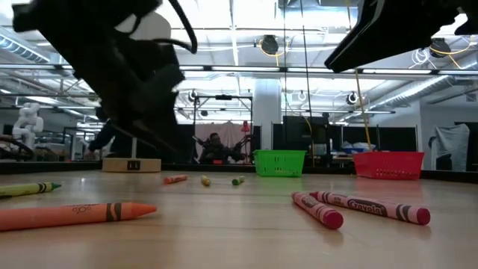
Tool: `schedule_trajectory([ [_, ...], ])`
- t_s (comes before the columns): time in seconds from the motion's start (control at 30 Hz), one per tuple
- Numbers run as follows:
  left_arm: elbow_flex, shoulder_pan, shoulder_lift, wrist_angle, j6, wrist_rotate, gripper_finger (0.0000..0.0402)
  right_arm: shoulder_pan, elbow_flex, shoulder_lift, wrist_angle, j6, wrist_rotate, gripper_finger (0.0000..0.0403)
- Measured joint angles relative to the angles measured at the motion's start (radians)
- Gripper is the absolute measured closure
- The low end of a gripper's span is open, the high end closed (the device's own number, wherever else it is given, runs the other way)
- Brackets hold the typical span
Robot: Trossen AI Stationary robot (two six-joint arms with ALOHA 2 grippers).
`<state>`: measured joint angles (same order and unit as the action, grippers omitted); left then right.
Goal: Sort crayons
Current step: Put the orange crayon into the yellow bin
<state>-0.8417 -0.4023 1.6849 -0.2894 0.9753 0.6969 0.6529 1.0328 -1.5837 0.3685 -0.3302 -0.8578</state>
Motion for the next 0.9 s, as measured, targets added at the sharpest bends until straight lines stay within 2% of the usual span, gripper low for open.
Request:
schedule_trajectory([
  [0.3,-0.001,0.007,0.096,-0.012,0.122,0.025,0.015,0.0,0.0,-0.005,-0.029,-0.001,-0.002,0.0259],
  [0.43,-0.001,0.015,0.104,-0.01,0.145,0.055,0.015,-0.001,0.0,-0.006,-0.049,-0.001,-0.002,0.0259],
  [0.7,-0.002,0.035,0.123,0.011,0.188,0.055,0.0151,-0.005,0.0,-0.006,-0.051,0.002,-0.003,0.0259],
  [0.9,-0.005,0.04,0.196,0.032,0.217,0.069,0.0176,-0.005,0.0,-0.006,-0.051,-0.001,-0.002,0.0259],
])
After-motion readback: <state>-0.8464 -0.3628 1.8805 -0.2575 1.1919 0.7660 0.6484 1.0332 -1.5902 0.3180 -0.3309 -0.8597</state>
